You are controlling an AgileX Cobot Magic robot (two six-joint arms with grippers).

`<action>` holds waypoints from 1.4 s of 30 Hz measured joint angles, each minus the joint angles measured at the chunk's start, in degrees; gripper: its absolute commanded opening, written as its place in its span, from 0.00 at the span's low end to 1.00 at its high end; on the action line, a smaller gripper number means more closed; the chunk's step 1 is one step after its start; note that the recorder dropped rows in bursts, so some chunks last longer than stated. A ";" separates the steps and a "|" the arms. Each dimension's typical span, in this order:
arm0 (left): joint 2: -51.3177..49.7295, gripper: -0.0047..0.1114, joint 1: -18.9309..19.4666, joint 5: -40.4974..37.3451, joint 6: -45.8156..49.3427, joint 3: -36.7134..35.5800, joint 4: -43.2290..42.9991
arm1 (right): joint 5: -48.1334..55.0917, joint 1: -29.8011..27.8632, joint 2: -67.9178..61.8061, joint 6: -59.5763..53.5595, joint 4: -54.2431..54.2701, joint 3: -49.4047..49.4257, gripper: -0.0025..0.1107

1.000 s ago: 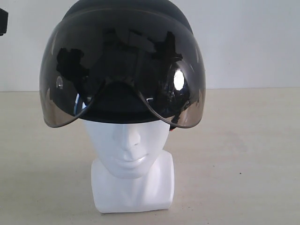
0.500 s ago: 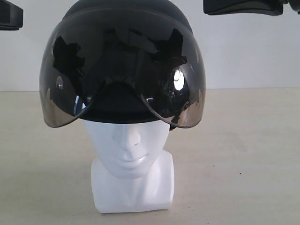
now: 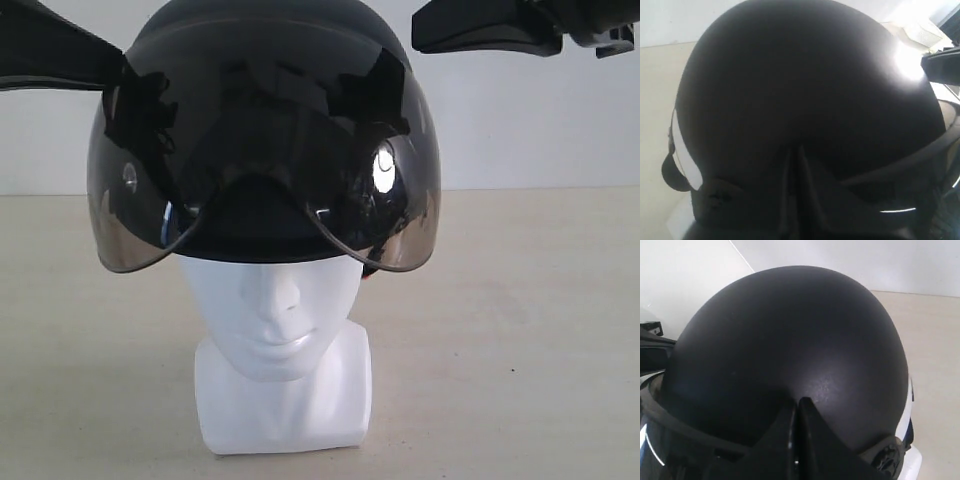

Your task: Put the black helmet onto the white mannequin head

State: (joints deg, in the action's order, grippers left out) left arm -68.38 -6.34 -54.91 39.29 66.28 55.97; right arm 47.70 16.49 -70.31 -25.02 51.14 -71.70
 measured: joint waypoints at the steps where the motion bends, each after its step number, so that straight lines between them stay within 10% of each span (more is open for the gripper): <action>1: 0.01 0.08 -0.49 0.48 0.41 0.00 0.00 | 0.29 0.10 0.00 0.00 0.25 0.00 0.02; 42: 0.95 0.08 -1.49 -3.23 -3.94 0.22 -4.25 | 7.85 0.10 -0.43 0.45 1.48 0.83 0.02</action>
State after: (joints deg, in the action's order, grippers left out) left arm -67.43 -7.83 -58.14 35.36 66.50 51.72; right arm 55.55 16.59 -70.73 -24.57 52.62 -70.87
